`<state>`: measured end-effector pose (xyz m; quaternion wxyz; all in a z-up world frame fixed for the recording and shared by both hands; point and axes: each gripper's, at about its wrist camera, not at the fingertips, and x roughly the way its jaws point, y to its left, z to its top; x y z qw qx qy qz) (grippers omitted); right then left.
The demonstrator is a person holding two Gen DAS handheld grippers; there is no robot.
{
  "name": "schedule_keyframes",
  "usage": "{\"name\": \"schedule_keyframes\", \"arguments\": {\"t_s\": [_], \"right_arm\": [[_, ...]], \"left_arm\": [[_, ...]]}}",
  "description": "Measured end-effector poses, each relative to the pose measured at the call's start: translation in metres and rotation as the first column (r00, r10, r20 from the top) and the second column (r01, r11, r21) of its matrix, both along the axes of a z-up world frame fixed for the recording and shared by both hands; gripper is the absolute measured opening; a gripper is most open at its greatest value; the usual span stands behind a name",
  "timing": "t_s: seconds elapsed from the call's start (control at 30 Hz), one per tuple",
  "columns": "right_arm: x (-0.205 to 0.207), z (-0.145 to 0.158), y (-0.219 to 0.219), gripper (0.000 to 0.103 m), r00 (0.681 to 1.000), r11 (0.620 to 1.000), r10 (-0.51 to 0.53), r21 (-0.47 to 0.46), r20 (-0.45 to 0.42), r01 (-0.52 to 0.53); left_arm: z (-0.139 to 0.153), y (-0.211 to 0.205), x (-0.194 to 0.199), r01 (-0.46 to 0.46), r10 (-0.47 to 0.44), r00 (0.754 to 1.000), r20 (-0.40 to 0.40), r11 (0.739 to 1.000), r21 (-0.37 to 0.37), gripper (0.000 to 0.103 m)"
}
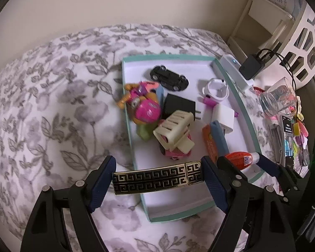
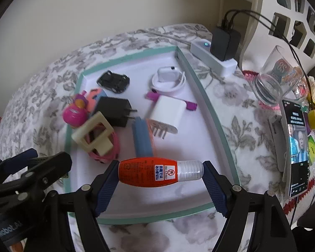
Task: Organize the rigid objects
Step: 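Carry the gold bar and glue bottle over the tray with both grippers, then lower the bar and glue bottle into the tray, open both grippers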
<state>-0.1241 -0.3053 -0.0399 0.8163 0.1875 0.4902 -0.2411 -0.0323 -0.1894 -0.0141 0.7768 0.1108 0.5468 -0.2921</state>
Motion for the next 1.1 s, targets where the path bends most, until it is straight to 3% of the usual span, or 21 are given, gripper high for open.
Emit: {"name": "schedule_keyframes", "arguments": {"t_s": [0.5,0.73,0.93,1.03,1.1], "right_arm": [[-0.005,-0.019,0.003,0.082,1.0,0.999,-0.004,0.033,-0.017,0.004],[-0.013,-0.019,-0.002,0.09,1.0,0.997,-0.03,0.07,0.001,0.03],[-0.022,-0.009,0.005,0.1,0.999,0.998,-0.027,0.051,0.022,0.025],[-0.024,-0.002,0.01,0.102,0.999,0.999,-0.021,0.038,0.038,0.02],[-0.025,0.002,0.014,0.103,0.999,0.999,-0.018,0.031,0.046,0.017]], "left_arm": [[-0.021,0.009,0.0,-0.011,0.009,0.997,-0.075,0.999,-0.032,0.084],[-0.017,0.017,-0.003,-0.026,0.02,0.996,-0.092,0.997,-0.07,0.087],[-0.004,0.035,-0.004,-0.092,0.093,0.995,0.032,0.996,-0.022,0.087],[0.006,0.046,-0.006,-0.139,0.131,0.98,0.148,0.989,0.045,0.087],[0.009,0.055,-0.005,-0.165,0.15,0.972,0.181,0.984,0.066,0.087]]}}
